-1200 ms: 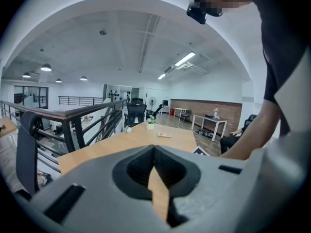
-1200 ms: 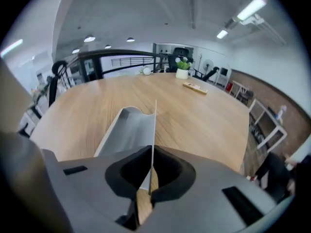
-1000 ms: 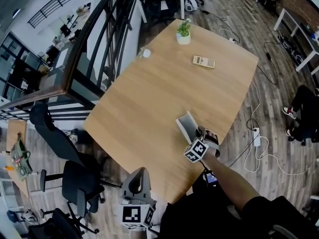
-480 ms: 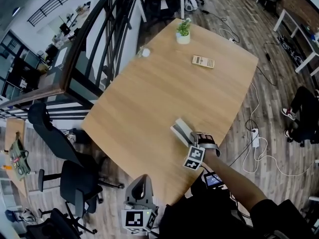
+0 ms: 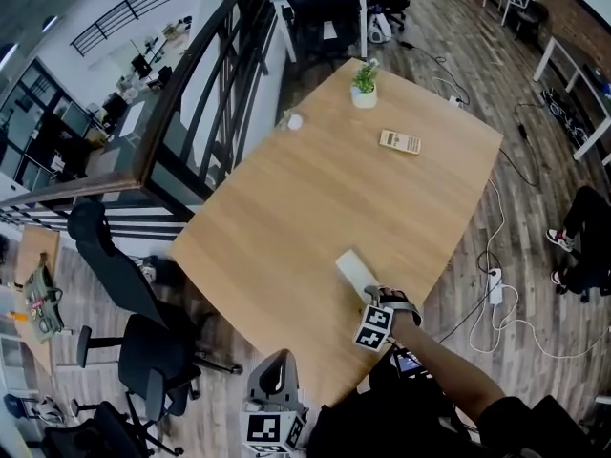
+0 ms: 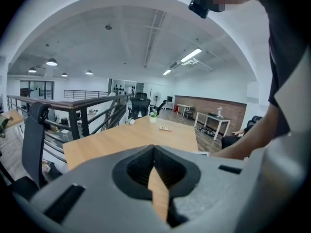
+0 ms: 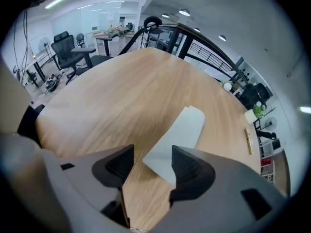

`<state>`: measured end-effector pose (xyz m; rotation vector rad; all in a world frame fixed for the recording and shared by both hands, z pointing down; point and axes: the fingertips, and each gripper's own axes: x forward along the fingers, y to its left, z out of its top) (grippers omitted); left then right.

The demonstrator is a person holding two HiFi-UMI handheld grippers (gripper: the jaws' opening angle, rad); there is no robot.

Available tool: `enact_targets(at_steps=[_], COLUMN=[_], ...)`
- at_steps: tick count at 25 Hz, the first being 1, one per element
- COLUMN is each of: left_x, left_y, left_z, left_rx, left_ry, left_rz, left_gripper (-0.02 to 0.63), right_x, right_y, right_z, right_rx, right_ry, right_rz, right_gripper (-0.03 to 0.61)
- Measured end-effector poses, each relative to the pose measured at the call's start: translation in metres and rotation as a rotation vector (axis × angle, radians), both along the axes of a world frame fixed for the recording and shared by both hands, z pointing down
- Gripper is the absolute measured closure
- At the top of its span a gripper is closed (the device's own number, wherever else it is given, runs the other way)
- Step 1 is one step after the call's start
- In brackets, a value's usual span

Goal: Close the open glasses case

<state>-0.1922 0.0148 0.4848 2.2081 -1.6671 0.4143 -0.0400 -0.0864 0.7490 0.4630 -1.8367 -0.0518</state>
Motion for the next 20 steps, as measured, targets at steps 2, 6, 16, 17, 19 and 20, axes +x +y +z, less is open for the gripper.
enact_targets(at_steps=[2,6,16,17,19,20], left_x=[-0.001,0.006,0.025,0.026,0.022,0.019], left_y=[0.0,0.002,0.007,0.007,0.006,0.005], left_z=[-0.005,-0.006,-0.011,-0.014,-0.018,-0.019], left_rx=[0.012,0.01,0.006,0.014,0.036,0.045], left_ry=[0.003,0.003,0.02,0.02,0.015,0.012], left_rz=[-0.005,-0.002,0.031,0.033,0.024,0.016], left_gripper=[0.614,0.614,0.614,0.614,0.615,0.614], right_x=[0.001,0.012,0.002,0.003,0.006,0.008], right_y=[-0.009,-0.032,-0.025,-0.025,-0.026,-0.025], right_z=[-0.003,-0.009,0.009,0.007,-0.002,-0.007], right_rx=[-0.03,-0.111,0.164,0.177,0.193,0.188], right_ry=[-0.072,-0.187,0.609,0.585,0.449,0.358], right_rz=[0.096,0.329,-0.123,-0.103,-0.029,0.013], right_gripper=[0.385,0.557,0.565,0.565,0.565,0.565])
